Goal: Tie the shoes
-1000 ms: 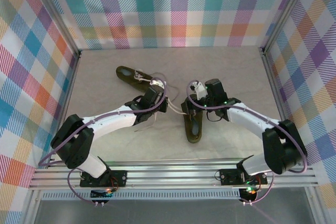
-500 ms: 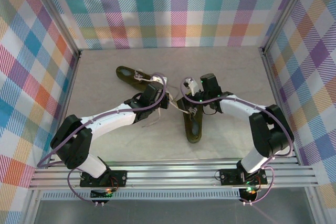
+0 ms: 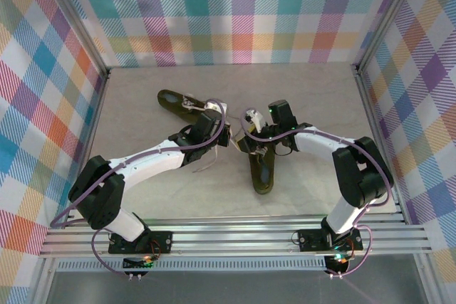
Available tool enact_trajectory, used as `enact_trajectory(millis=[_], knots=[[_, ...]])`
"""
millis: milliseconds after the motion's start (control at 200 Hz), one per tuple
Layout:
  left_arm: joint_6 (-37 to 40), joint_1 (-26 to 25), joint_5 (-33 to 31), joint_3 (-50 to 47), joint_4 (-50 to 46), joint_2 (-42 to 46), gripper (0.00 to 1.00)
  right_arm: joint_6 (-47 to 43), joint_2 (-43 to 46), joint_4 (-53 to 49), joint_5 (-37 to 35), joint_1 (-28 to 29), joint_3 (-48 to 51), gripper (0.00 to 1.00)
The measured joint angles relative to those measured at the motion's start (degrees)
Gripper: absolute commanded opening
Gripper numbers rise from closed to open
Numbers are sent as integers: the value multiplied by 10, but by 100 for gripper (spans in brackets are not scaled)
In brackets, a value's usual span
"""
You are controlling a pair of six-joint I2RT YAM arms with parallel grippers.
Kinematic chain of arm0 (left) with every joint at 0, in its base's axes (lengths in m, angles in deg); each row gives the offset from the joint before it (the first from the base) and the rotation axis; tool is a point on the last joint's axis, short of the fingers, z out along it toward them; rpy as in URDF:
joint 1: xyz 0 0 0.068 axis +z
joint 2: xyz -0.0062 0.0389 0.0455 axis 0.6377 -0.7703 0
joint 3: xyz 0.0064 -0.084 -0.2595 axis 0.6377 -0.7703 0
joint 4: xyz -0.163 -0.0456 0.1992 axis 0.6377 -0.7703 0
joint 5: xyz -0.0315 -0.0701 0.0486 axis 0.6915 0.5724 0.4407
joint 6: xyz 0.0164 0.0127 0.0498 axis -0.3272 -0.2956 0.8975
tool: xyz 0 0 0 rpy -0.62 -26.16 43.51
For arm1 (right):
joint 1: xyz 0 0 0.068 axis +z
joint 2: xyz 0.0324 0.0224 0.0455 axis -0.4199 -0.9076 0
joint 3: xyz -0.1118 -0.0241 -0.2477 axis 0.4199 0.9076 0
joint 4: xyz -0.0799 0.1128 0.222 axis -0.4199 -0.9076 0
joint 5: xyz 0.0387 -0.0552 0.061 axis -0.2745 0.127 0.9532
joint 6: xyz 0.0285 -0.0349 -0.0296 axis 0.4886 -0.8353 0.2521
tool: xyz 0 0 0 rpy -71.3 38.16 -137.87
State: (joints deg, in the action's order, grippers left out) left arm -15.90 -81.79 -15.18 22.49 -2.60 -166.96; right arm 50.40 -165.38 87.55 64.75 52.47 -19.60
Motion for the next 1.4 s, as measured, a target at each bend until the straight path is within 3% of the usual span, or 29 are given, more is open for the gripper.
enact_trajectory(millis=[235, 500, 795, 870, 1015, 1190, 1400], knots=[[0, 0, -3, 1, -8, 0, 15, -7, 1, -1, 9, 3, 0, 71], [0, 0, -4, 1, -9, 0, 15, 17, 2, 26, 3, 10, 0, 59], [0, 0, -5, 1, -9, 1, 16, 55, 5, 61, 5, 26, -16, 33], [-1, 0, -5, 1, -9, 3, 18, 65, 18, 66, 6, 26, -15, 31], [-2, 0, -5, 1, -9, 10, 20, 84, 62, 71, 5, 26, -14, 17], [-3, 0, -5, 1, -9, 14, 29, 98, 94, 70, -10, 26, -15, 0], [-11, 0, -22, 1, -15, 21, 51, 122, 142, 56, -95, 27, 5, 0]])
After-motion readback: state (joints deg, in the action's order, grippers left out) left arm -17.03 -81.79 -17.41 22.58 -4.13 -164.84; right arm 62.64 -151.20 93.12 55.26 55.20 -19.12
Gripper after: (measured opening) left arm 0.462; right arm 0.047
